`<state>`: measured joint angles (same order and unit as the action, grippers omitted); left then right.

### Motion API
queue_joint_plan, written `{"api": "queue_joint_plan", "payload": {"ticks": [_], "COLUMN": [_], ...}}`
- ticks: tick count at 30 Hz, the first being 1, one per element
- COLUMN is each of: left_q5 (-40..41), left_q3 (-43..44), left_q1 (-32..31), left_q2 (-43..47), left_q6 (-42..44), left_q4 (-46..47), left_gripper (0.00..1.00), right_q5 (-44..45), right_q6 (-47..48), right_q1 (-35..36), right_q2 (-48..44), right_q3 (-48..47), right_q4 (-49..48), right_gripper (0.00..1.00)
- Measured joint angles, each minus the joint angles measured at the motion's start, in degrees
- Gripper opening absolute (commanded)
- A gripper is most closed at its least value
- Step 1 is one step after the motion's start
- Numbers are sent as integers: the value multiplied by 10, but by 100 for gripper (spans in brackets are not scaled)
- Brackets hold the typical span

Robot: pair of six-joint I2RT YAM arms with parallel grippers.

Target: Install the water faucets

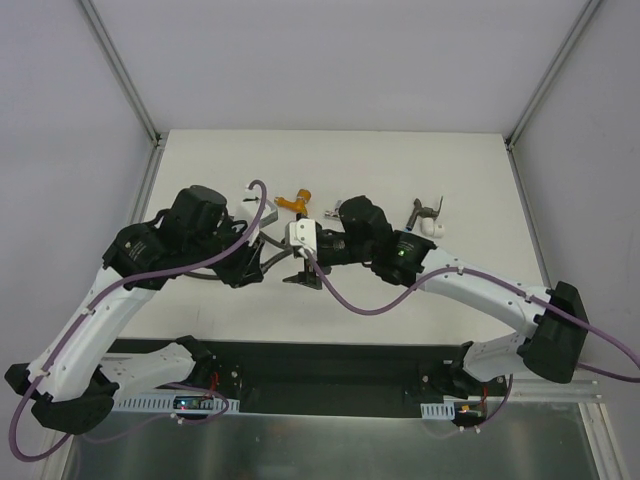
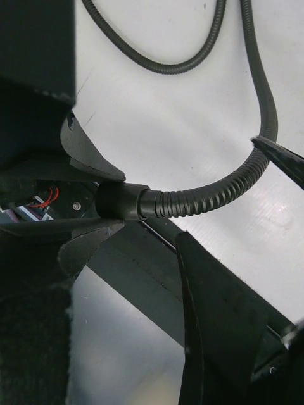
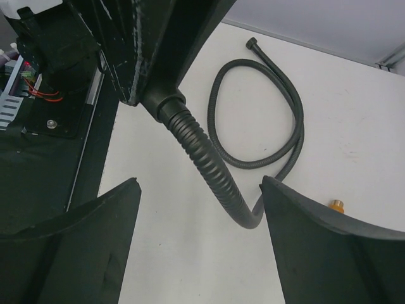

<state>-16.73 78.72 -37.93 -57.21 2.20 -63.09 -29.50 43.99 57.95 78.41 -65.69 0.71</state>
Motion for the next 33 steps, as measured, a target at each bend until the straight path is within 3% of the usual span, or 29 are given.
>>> {"api": "queue_joint_plan", "payload": {"ticks": [4, 7, 8, 9, 11, 13, 18, 22, 28, 33], "left_q5": [-23, -30, -30, -30, -29, -21, 31, 96, 159, 171], "left_q3": [12, 14, 14, 14, 15, 19, 26, -28, -233, -388], "left_q1": [0, 0, 0, 0, 0, 0, 0, 0, 0, 0], "left_q2": [9, 10, 10, 10, 10, 11, 34, 113, 266, 308], "left_q6": [2, 2, 2, 2, 2, -1, -30, -95, -231, -348], "left_q4": [-2, -2, -2, -2, -2, -2, 25, 135, 330, 476], "left_gripper": [3, 7, 11, 13, 20, 34, 62, 82, 91, 94], "right_q5": [-19, -28, -30, -32, -34, -33, -4, 60, 188, 280], "right_q6": [-1, -3, -6, -7, -11, -20, -70, -143, -280, -379], "right_q1": [6, 7, 8, 9, 9, 9, 10, 11, 11, 12], "right_q2": [26, 34, 35, 35, 35, 35, 28, 9, -43, -78], "right_q3": [-10, -16, -16, -16, -16, -15, 9, 43, 98, 118], "right_q4": [-11, -18, -20, -22, -27, -33, -68, -87, -104, -102], "right_gripper": [66, 46, 30, 21, 7, 2, 2, 2, 2, 2]}}
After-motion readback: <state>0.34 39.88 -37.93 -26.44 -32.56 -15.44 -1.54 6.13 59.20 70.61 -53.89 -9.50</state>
